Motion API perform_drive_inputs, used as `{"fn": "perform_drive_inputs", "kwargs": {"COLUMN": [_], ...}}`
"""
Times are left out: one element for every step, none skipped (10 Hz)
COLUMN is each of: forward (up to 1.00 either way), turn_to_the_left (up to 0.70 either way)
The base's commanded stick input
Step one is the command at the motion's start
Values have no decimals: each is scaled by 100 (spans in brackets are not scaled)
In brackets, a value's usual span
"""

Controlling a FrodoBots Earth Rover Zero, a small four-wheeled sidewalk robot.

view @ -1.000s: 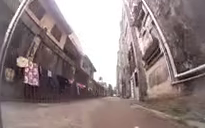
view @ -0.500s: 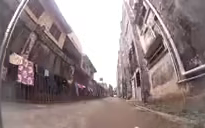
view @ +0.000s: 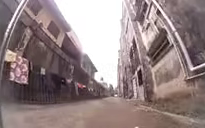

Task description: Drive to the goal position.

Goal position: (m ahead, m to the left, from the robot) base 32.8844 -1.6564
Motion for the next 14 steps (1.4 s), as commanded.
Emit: {"fn": "perform_drive_inputs", "kwargs": {"forward": [74,74,74,74,74,74,74,74,74,74,74,74,74,74], "turn_to_the_left": [3,3,3,3,3,3,3,3,3,3,3,3,3,3]}}
